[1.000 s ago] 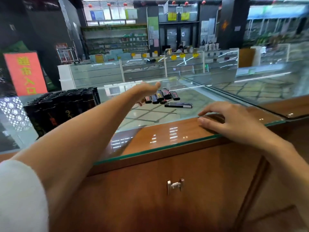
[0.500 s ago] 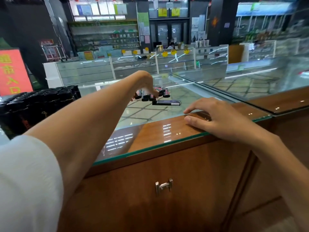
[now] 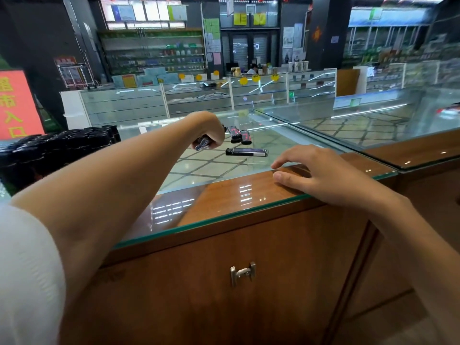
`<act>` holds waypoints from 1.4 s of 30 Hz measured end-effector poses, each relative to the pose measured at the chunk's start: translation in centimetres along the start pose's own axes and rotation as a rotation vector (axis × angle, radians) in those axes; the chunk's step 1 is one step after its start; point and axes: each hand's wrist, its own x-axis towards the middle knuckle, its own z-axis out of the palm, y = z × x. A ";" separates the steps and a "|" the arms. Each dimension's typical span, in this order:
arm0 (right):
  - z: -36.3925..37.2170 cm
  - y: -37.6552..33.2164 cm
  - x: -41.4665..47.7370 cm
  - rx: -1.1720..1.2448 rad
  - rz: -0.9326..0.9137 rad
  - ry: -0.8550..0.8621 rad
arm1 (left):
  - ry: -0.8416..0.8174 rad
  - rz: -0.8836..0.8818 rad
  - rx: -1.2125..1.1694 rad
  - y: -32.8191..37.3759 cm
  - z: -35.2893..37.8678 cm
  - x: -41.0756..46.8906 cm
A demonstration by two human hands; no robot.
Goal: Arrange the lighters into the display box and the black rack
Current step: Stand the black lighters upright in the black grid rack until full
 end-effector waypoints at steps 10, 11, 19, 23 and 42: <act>0.0 -0.3 0.0 -0.034 -0.007 -0.017 | -0.046 0.268 -1.199 -4.3 1.0 -7.5; -0.1 -0.4 0.1 -0.027 0.000 -0.019 | -0.112 0.339 -1.335 -4.8 1.4 -9.3; 2.6 -9.1 3.3 0.289 -0.107 0.143 | -0.004 0.571 -1.580 -11.3 8.0 -20.0; 4.2 -15.7 4.5 0.716 -0.193 0.033 | 0.147 0.541 -1.559 -14.0 9.7 -22.2; 7.6 -22.7 8.1 1.337 -0.004 -0.055 | 0.390 0.408 -1.662 -21.6 12.9 -24.0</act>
